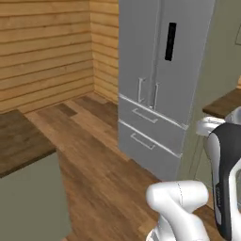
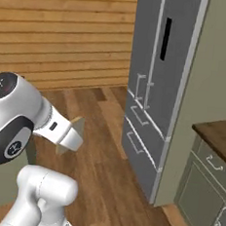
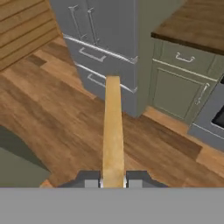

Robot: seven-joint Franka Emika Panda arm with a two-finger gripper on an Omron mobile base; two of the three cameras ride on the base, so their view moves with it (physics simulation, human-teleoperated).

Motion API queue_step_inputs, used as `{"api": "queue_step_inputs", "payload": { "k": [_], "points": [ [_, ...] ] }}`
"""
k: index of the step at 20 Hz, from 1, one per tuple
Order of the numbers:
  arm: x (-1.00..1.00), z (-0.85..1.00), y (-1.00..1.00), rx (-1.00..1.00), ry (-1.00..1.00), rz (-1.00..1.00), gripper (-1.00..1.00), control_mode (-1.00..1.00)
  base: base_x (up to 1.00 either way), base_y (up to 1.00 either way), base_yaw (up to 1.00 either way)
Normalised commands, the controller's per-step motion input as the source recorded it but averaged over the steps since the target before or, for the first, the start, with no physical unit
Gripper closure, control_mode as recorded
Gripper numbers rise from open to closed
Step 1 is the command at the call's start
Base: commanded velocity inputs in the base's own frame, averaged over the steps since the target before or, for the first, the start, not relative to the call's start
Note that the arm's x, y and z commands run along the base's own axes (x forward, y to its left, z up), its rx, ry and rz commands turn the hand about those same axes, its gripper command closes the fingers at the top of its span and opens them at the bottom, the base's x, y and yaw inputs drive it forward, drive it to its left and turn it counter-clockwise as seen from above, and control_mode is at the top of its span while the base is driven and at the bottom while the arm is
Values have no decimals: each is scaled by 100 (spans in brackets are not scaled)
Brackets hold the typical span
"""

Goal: Start the toaster. Once the lever pops up, take the bread to the plate on the dining counter.

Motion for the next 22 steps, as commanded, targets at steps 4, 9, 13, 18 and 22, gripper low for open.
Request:
{"api": "queue_step_inputs", "payload": {
  "k": [4,9,13,18,22],
  "points": [
    [0,0,0,0,0,0,100,100,96,-29,72],
    [0,0,0,0,0,0,100,100,86,-44,67],
    [0,0,0,0,0,0,100,100,99,-47,58],
    [0,0,0,0,0,0,100,100,94,-55,28],
    [0,0,0,0,0,0,100,100,100,-42,8]
  ]
}}
